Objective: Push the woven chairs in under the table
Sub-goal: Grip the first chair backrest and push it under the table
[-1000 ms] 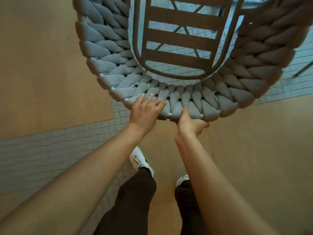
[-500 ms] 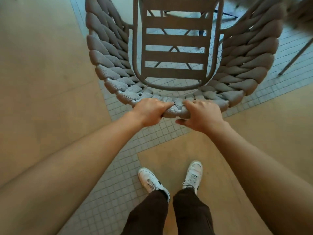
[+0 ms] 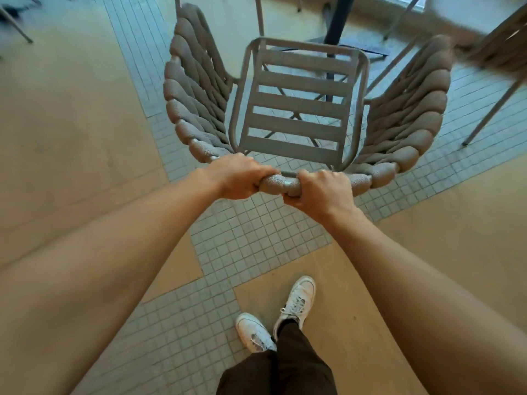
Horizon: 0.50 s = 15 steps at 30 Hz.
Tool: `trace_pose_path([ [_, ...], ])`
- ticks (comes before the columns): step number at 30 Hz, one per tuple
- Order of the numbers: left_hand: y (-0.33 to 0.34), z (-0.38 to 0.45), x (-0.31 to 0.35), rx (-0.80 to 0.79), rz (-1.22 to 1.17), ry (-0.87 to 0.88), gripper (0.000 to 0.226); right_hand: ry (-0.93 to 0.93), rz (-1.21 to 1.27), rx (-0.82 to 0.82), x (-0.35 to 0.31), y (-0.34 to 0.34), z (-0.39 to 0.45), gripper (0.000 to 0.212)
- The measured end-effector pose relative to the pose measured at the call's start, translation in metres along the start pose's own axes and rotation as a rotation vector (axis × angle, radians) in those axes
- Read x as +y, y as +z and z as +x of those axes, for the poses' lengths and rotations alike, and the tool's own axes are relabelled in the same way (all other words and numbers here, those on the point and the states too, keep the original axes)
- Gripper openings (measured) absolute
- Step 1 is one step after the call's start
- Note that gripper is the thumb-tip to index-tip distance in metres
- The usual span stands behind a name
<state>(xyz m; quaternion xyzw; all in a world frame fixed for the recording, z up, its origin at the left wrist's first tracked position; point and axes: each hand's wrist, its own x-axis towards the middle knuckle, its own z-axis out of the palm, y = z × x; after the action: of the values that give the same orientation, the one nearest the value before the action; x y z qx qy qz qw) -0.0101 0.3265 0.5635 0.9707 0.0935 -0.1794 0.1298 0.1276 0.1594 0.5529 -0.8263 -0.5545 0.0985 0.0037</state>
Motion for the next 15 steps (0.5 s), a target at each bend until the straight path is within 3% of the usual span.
trace_pose_path([
  [4, -0.019, 0.019, -0.018, -0.072, 0.061, 0.032, 0.042, 0.041, 0.005, -0.092, -0.002, -0.009, 0.024, 0.045],
  [8, -0.015, 0.024, -0.032, 0.029, 0.185, 0.020, 0.054, -0.025, -0.052, -0.150, 0.005, -0.010, 0.040, 0.051],
  [15, -0.016, 0.036, -0.049, 0.050, 0.229, 0.055, 0.065, -0.031, -0.038, -0.139, 0.006, -0.009, 0.052, 0.051],
])
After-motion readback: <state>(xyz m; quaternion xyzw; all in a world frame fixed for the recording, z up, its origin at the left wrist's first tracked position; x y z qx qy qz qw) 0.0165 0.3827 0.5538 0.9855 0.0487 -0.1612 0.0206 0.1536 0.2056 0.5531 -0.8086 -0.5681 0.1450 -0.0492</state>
